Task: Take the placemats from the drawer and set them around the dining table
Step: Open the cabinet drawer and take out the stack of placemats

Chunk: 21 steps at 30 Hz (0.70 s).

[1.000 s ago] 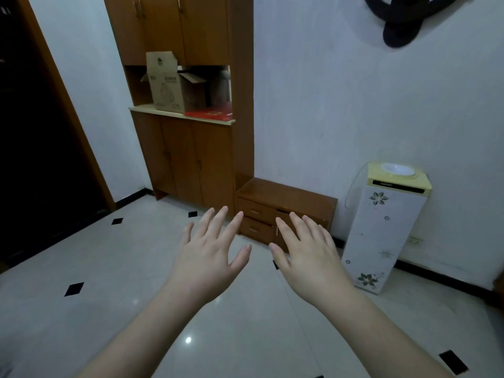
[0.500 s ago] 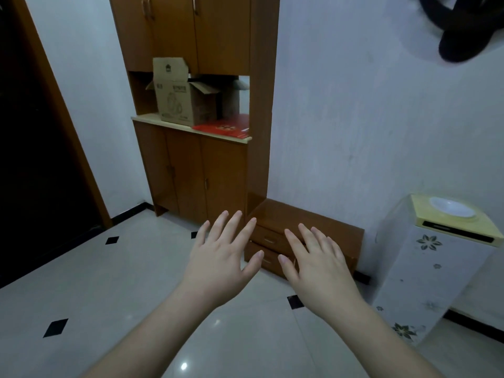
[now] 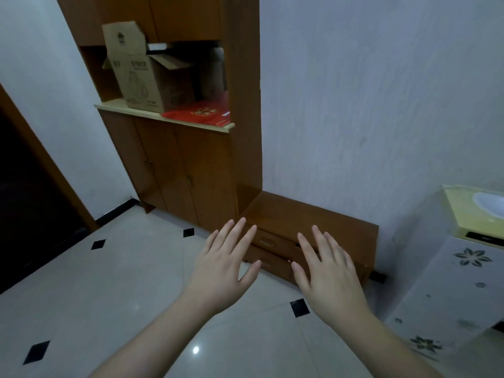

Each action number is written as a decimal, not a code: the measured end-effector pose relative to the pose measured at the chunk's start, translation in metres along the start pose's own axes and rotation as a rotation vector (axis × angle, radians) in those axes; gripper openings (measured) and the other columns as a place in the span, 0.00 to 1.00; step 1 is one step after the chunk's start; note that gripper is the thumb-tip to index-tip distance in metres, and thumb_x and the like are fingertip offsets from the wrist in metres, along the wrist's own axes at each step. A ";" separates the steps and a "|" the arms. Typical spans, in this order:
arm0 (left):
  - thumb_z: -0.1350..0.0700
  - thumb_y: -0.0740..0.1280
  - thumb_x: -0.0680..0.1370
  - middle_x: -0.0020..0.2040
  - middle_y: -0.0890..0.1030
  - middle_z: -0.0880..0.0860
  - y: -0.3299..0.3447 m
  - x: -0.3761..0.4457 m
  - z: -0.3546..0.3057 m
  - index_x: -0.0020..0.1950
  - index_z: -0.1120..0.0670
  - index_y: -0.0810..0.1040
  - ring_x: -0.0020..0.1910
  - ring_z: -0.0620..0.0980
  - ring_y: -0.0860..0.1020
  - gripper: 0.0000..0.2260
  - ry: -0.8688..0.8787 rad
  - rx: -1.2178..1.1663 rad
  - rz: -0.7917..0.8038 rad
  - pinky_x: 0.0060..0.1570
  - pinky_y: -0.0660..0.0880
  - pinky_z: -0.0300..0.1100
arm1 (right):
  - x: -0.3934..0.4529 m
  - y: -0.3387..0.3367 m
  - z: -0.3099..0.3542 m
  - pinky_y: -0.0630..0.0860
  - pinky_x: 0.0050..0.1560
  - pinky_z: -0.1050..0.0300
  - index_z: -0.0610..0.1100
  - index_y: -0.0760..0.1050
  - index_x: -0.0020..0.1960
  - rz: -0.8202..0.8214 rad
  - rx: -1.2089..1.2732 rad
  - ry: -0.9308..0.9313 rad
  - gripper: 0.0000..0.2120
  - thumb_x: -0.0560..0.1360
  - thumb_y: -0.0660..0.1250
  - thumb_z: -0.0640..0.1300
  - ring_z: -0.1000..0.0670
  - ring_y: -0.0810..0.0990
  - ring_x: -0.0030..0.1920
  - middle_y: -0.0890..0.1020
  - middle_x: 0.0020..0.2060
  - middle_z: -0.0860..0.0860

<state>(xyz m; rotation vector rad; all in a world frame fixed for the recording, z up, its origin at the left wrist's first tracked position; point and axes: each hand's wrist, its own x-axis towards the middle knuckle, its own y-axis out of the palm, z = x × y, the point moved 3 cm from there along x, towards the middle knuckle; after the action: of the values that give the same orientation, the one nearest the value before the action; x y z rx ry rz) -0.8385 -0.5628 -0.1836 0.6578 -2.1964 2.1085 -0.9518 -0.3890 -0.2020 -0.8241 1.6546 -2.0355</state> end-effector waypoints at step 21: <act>0.40 0.52 0.81 0.80 0.57 0.52 0.230 0.237 0.146 0.78 0.48 0.60 0.79 0.52 0.51 0.27 0.084 -0.019 0.207 0.76 0.50 0.53 | 0.270 0.199 -0.009 0.63 0.71 0.44 0.49 0.64 0.76 0.220 0.021 0.031 0.30 0.78 0.47 0.59 0.43 0.66 0.74 0.67 0.74 0.46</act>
<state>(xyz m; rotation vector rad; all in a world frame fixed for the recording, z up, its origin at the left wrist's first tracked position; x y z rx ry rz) -1.0881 -0.7711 -0.3421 0.3467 -2.3259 2.1588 -1.1734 -0.5971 -0.3431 -0.5771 1.6581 -1.9185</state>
